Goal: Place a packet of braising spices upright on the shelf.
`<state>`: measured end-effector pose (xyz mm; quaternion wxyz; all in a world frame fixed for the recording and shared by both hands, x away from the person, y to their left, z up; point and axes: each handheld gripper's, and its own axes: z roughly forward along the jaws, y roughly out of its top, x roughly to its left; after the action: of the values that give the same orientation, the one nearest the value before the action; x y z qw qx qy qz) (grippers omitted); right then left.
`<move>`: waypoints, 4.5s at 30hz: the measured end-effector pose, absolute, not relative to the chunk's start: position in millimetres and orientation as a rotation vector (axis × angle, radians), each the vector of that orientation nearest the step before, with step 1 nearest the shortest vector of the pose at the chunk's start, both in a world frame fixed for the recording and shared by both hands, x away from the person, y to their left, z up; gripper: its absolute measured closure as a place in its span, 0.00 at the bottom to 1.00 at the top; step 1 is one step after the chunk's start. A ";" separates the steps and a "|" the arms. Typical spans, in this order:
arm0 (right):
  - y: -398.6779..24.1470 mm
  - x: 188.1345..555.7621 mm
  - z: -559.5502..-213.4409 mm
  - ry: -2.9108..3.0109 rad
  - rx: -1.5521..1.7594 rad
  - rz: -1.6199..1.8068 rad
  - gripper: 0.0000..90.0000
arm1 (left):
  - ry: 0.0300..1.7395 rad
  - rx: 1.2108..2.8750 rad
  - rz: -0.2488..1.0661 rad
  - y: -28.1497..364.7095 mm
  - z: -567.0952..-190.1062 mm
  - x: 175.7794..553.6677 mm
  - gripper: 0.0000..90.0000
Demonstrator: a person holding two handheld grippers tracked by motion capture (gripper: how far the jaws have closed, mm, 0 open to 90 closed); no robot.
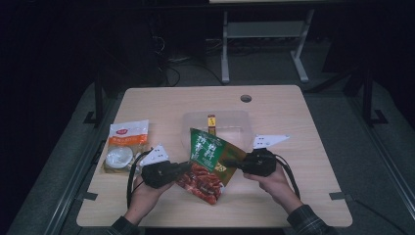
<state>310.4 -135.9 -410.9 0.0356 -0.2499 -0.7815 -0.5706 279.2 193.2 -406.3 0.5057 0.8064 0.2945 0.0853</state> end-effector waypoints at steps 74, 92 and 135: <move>-232.5 323.4 -322.1 -2.526 -1.012 -1.960 1.00 | 0.689 2.141 0.260 207.6 -432.0 289.9 0.39; -215.2 366.3 -316.8 -2.545 -1.080 -1.997 1.00 | 0.700 2.127 0.251 207.9 -434.6 290.2 0.39; -186.2 407.6 -359.7 -2.578 -1.146 -1.873 1.00 | 0.697 2.150 0.237 208.5 -437.2 289.7 0.38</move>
<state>407.6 -186.2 -359.7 -0.1221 -0.3358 -0.7557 -0.5489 289.7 208.5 -437.2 0.4212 0.8581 0.2782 0.0944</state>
